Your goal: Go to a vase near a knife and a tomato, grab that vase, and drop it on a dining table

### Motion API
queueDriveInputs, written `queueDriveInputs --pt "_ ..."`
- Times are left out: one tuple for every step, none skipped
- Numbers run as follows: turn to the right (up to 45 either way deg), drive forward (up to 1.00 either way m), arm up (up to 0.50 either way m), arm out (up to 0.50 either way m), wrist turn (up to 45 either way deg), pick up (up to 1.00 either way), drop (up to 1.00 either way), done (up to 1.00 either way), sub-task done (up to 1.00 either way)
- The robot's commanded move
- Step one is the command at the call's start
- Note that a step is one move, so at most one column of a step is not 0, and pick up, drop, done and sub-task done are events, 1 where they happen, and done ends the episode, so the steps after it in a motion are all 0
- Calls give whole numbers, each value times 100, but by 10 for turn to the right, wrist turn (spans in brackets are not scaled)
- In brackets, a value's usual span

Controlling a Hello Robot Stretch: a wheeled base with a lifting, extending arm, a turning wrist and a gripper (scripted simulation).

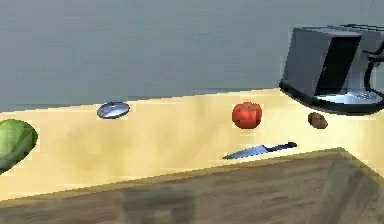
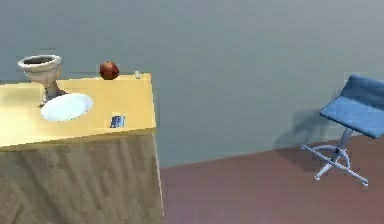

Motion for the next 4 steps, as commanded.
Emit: queueDriveInputs --pt "-450 0 0 0 0 0 0 0 0" --pt "-450 0 0 0 0 0 0 0 0" --pt "-180 0 0 0 0 0 0 0 0" --pt "450 0 0 0 0 0 0 0 0"
